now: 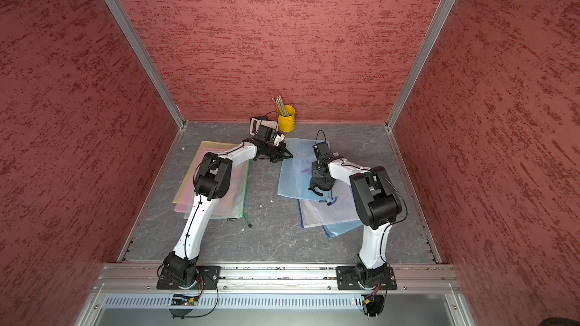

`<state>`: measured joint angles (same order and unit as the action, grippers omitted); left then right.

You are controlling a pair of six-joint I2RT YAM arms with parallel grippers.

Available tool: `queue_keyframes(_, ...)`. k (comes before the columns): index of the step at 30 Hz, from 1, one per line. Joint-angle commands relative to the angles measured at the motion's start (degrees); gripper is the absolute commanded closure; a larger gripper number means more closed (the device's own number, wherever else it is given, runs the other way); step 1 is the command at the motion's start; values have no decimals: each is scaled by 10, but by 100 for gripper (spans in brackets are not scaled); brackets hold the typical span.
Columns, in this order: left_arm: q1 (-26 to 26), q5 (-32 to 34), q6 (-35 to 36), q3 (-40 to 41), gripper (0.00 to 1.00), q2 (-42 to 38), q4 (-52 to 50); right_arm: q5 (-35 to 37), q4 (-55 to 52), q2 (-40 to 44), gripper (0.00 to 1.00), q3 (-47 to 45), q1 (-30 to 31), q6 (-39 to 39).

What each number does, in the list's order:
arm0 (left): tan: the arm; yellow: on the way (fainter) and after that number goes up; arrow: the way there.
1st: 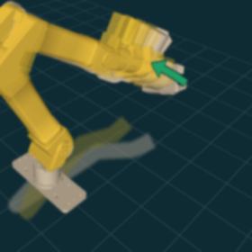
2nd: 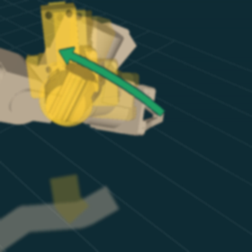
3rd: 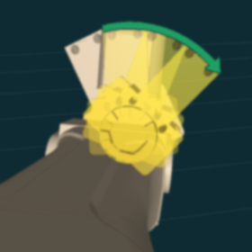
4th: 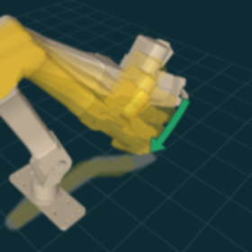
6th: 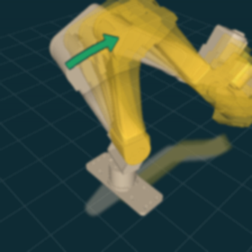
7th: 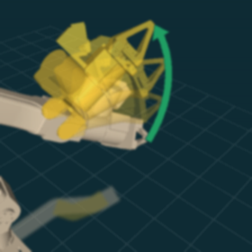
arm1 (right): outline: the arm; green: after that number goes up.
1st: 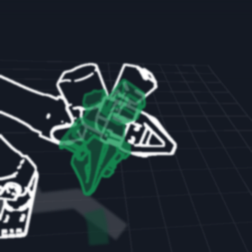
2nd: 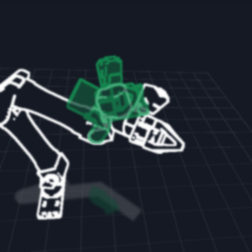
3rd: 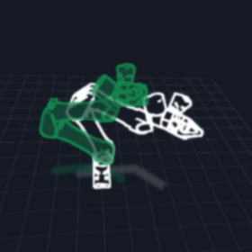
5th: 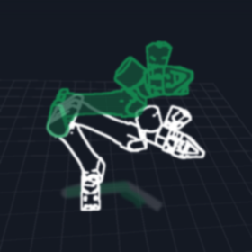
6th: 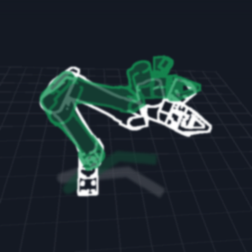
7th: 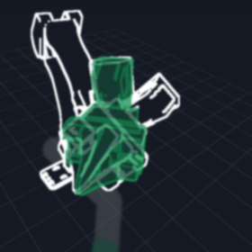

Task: Wipe the document bag
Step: Move the document bag to the center of the board, then wipe the dirt from the document bag.

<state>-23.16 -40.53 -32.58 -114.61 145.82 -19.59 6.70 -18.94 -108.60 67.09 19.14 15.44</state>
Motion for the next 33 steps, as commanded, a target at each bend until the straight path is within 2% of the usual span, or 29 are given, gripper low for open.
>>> queue_keyframes(1,-3,-17,-14,54,100,-71,20,11,-8,38,100,26,-3,-22)
queue_keyframes(5,-2,-28,-39,170,100,-161,72,27,-36,89,100,75,-3,-59)
queue_keyframes(10,-4,-34,-56,311,100,-261,123,-5,-51,146,100,117,7,-77)
queue_keyframes(13,-8,-19,-62,384,100,-297,135,-42,-56,167,100,115,40,-72)
queue_keyframes(16,-8,-4,-85,444,100,-307,163,-57,-37,171,100,73,99,-40)
queue_keyframes(23,-14,9,-117,486,100,-282,208,-68,123,163,100,-72,185,120)
queue_keyframes(30,-20,20,-132,516,100,-278,206,9,98,53,100,-71,272,190)
queue_keyframes(33,-17,28,-150,534,100,-276,221,55,75,24,100,-94,297,250)
